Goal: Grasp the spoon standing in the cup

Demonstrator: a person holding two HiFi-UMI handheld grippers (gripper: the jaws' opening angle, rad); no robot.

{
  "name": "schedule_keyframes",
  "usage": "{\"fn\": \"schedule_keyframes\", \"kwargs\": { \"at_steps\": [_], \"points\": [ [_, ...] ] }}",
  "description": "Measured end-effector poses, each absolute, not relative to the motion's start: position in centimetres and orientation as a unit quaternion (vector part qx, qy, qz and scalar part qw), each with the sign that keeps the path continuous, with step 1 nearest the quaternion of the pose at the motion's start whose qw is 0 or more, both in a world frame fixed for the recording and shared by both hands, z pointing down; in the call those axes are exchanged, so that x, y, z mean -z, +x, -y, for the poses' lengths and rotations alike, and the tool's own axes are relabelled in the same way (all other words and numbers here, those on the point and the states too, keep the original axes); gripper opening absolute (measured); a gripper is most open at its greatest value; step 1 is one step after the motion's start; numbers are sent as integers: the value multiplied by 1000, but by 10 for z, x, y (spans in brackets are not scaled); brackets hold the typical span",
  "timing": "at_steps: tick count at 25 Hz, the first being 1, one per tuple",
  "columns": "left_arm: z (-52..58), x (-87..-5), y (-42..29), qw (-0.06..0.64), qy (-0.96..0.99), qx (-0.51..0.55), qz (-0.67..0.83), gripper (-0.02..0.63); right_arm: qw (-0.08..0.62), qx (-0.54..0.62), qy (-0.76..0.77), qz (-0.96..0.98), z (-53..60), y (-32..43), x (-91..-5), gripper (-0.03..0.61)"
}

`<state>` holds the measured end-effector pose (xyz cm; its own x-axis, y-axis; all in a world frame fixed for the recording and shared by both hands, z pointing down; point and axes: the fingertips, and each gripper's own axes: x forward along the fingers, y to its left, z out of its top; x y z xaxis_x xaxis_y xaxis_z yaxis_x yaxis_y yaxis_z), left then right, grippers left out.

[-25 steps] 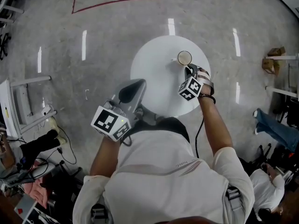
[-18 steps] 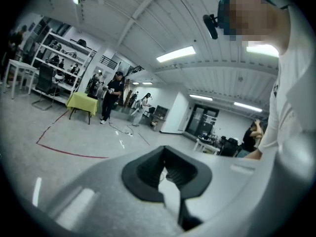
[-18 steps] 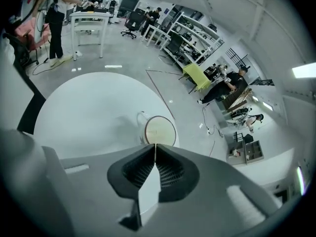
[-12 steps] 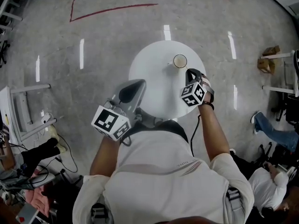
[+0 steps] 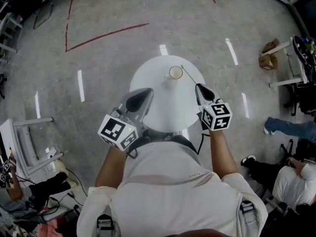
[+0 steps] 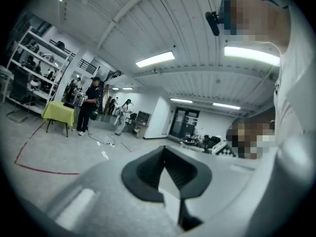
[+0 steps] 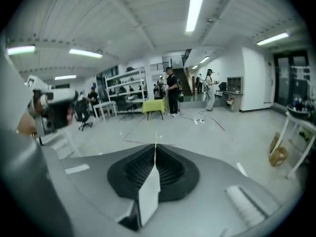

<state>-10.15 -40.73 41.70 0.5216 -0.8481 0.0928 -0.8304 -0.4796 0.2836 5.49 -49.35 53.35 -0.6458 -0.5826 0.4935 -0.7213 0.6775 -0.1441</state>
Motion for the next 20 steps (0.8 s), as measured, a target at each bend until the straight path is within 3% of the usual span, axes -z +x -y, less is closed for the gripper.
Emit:
{"fn": "schedule_keyframes", "kwargs": {
  "at_steps": [4, 10, 20],
  "points": [
    [403, -394, -77, 126, 875, 29, 467, 3, 106, -166, 384, 902, 475, 83, -470, 11],
    [387, -367, -66, 91, 891, 30, 443, 3, 13, -148, 408, 901, 441, 104, -407, 11],
    [369, -347, -46, 72, 895, 38, 438, 3, -3, -115, 409, 905, 420, 121, -376, 11]
  ]
}}
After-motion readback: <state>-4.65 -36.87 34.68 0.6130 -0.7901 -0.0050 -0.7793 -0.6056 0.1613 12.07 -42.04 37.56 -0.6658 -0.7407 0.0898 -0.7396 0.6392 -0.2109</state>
